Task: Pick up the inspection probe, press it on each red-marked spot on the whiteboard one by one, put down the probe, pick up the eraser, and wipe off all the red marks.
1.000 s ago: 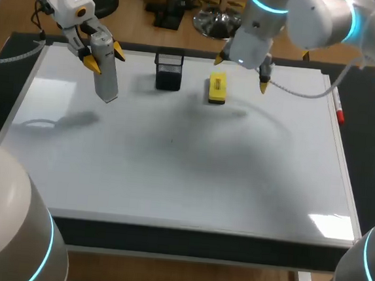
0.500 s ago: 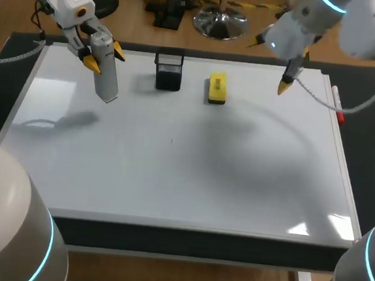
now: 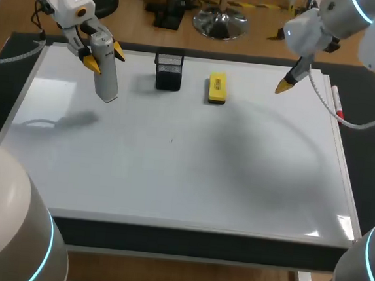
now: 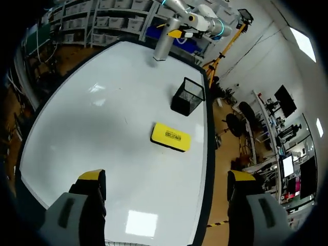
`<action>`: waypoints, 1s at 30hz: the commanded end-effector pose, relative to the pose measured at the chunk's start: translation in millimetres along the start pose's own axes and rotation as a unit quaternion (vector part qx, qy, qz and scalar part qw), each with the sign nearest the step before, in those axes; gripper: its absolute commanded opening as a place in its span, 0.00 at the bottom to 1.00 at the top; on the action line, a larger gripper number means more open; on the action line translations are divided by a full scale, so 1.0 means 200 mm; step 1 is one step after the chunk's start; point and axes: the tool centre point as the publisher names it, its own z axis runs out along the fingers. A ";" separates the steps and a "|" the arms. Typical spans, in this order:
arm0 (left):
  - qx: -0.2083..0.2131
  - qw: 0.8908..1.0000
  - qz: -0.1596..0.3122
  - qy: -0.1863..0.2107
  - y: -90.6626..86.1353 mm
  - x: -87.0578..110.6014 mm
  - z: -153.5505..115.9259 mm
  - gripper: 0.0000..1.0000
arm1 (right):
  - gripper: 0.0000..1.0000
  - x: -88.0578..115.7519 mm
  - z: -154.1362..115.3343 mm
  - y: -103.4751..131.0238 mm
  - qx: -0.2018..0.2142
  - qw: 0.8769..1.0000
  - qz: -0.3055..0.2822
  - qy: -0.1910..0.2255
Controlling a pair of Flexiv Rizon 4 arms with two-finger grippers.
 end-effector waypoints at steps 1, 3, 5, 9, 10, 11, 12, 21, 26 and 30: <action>0.000 1.000 0.001 0.001 0.00 0.00 0.00 0.00 | 1.00 -0.04 0.00 -0.02 -0.001 1.000 -0.001 0.021; 0.000 1.000 0.001 0.001 0.00 0.00 0.00 0.00 | 1.00 -0.04 0.00 -0.02 -0.001 1.000 -0.001 0.021; 0.000 1.000 0.001 0.001 0.00 0.00 0.00 0.00 | 1.00 -0.04 0.00 -0.02 -0.001 1.000 -0.001 0.021; 0.000 1.000 0.001 0.001 0.00 0.00 0.00 0.00 | 1.00 -0.04 0.00 -0.02 -0.001 1.000 -0.001 0.021; 0.000 1.000 0.001 0.001 0.00 0.00 0.00 0.00 | 1.00 -0.04 0.00 -0.02 -0.001 1.000 -0.001 0.021; 0.000 1.000 0.001 0.001 0.00 0.00 0.00 0.00 | 1.00 -0.04 0.00 -0.02 -0.001 1.000 -0.001 0.021; 0.000 1.000 0.001 0.001 0.00 0.00 0.00 0.00 | 1.00 -0.04 0.00 -0.02 -0.001 1.000 -0.001 0.021; -0.008 1.000 -0.004 -0.006 -0.01 -0.03 0.00 0.00 | 1.00 -0.04 0.00 -0.02 -0.001 1.000 -0.001 0.021; -0.006 0.995 -0.035 -0.092 -0.05 -0.12 -0.02 0.00 | 1.00 -0.04 0.00 -0.02 -0.001 1.000 -0.001 0.021; -0.013 0.988 -0.067 -0.139 -0.07 -0.17 -0.02 0.00 | 1.00 -0.04 0.00 -0.02 -0.001 1.000 -0.001 0.021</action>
